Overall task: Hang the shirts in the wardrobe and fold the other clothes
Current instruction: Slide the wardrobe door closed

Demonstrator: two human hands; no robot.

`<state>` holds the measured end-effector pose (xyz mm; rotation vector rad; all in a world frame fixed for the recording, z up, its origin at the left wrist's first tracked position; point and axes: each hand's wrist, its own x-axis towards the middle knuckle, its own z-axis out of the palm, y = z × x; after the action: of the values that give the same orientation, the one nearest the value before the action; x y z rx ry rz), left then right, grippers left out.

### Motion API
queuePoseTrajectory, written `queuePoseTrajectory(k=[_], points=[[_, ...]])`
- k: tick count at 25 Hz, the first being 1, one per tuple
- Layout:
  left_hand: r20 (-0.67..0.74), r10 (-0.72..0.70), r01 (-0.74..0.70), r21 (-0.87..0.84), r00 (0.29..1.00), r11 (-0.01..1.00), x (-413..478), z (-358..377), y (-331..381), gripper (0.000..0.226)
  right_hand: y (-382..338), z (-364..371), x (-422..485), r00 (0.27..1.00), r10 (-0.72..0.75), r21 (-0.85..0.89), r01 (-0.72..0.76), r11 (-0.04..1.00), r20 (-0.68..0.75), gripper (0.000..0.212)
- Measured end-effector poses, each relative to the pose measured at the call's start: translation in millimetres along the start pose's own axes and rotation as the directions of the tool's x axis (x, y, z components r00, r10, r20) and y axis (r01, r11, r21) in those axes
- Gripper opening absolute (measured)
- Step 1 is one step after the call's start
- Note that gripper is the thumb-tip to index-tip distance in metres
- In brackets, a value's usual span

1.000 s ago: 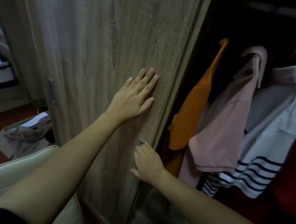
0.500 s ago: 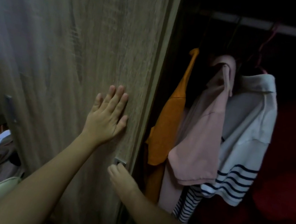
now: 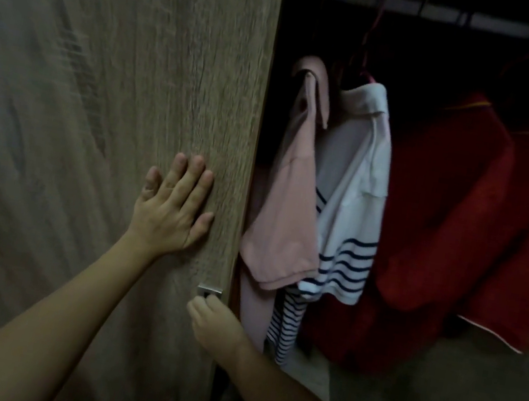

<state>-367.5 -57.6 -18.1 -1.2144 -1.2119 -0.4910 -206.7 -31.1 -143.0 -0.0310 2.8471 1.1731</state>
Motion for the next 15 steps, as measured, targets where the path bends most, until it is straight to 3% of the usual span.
queuePoseTrajectory(k=[5, 15], points=[[-0.052, 0.01, -0.013, -0.054, 0.999, 0.998, 20.4, 1.2, 52.1, 0.066, 14.2, 13.5, -48.1, 0.984, 0.063, 0.068, -0.076, 0.995, 0.166, 0.018], [-0.113, 0.021, -0.037, -0.142, 0.993, 0.989, 80.9, -10.2, 169.8, 0.066, 36.3, 33.2, -179.7, 0.979, 0.107, 0.041, -0.116, 0.992, 0.171, 0.024]])
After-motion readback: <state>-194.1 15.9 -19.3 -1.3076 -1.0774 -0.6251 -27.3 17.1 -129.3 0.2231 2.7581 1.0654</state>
